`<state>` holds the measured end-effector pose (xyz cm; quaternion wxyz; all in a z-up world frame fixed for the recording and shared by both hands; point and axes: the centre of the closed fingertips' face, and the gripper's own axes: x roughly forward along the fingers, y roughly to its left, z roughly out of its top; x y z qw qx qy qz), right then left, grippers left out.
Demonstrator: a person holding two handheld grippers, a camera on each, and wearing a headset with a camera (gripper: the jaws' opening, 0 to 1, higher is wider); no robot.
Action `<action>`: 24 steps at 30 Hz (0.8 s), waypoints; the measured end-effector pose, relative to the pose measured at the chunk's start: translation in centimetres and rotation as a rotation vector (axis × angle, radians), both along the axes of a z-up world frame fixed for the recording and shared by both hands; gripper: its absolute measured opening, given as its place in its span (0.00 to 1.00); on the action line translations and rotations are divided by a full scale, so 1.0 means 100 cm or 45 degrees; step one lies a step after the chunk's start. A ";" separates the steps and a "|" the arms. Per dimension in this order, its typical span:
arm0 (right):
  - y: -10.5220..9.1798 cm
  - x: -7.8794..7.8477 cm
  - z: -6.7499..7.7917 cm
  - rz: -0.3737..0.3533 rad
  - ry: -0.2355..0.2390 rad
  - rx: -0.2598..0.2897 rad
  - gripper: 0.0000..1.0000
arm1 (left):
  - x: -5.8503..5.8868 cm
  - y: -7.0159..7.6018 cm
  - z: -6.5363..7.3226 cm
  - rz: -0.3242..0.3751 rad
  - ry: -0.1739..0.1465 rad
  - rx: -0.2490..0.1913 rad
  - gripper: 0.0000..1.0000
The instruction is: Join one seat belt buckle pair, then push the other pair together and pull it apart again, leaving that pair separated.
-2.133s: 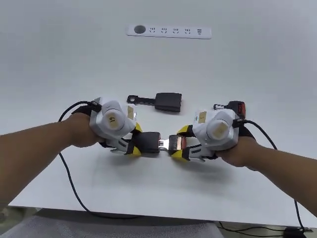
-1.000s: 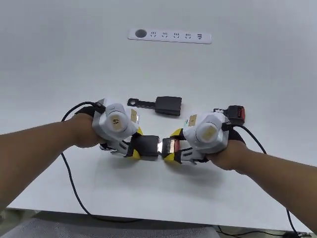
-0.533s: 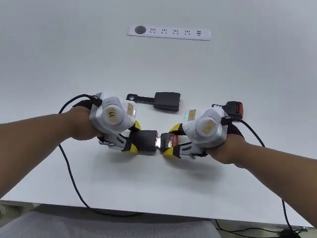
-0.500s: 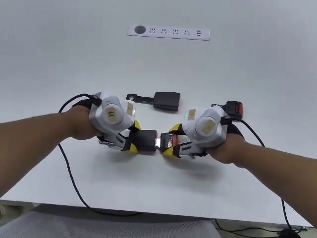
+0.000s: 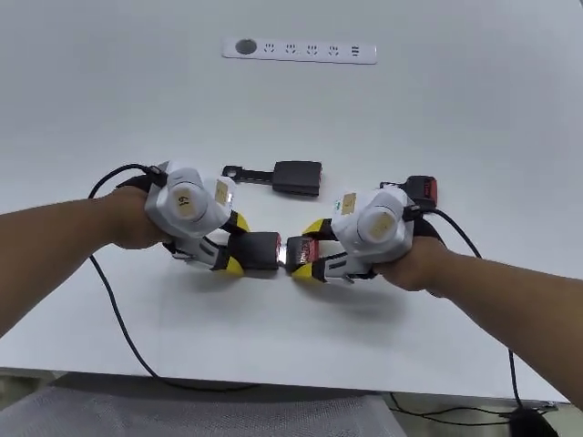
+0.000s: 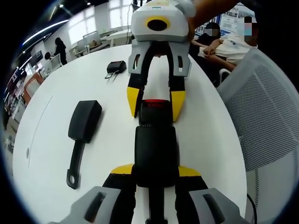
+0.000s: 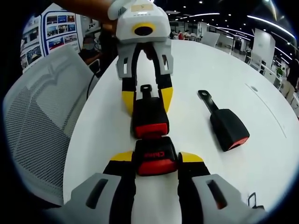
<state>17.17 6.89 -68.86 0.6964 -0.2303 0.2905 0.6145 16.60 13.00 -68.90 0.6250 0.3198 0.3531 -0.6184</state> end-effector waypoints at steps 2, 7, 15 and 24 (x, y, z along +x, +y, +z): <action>0.000 0.001 0.000 -0.004 -0.002 0.016 0.32 | 0.000 0.001 0.000 0.000 0.003 -0.009 0.32; -0.001 0.000 0.001 -0.005 -0.003 0.046 0.32 | 0.001 0.000 -0.001 -0.017 0.010 -0.023 0.32; -0.001 0.000 0.000 -0.005 -0.017 0.074 0.31 | 0.002 -0.001 0.000 -0.023 0.009 -0.035 0.32; -0.003 -0.001 0.001 -0.026 -0.021 0.100 0.31 | 0.002 -0.001 0.000 -0.022 0.007 -0.057 0.31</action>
